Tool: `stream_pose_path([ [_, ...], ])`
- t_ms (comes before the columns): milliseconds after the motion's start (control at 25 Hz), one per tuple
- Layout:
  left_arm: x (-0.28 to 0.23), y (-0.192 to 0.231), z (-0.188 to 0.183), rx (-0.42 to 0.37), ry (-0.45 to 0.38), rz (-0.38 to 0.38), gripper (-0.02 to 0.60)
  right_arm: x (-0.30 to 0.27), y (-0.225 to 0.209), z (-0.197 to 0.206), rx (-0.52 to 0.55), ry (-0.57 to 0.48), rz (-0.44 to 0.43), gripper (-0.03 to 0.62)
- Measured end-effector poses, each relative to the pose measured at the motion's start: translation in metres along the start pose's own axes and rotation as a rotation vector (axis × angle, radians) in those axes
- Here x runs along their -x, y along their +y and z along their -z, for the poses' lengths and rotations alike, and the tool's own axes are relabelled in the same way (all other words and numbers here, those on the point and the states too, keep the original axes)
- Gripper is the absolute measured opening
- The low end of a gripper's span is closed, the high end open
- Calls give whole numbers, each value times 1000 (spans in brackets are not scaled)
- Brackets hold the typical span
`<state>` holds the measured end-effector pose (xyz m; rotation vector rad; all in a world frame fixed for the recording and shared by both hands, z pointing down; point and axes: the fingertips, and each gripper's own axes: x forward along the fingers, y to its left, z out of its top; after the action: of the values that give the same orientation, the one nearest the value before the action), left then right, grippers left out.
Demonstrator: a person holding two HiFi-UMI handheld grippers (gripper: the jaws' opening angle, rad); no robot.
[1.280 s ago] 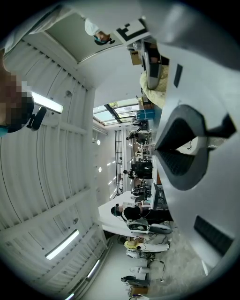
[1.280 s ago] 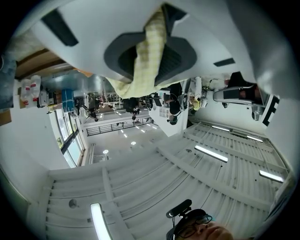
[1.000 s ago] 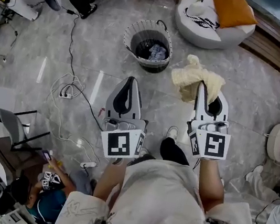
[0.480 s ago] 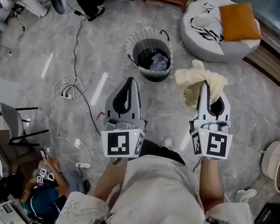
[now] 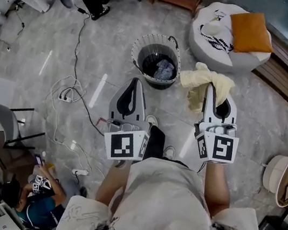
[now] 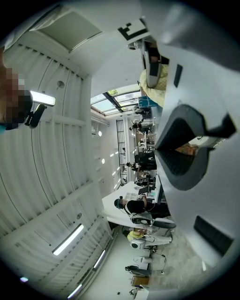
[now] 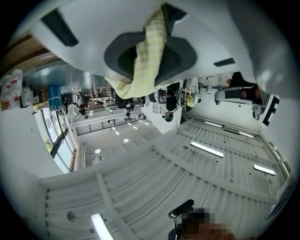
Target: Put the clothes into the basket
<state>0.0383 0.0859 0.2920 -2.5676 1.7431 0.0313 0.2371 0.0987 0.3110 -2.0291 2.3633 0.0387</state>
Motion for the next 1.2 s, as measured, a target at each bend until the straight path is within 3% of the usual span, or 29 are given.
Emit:
stream_pose_path([
  [800, -147, 166, 23, 72, 26, -38, 2, -224, 77, -3, 56, 35, -70, 35],
  [1200, -190, 207, 36, 94, 44, -38, 2, -284, 98, 10, 60, 75, -97, 35],
])
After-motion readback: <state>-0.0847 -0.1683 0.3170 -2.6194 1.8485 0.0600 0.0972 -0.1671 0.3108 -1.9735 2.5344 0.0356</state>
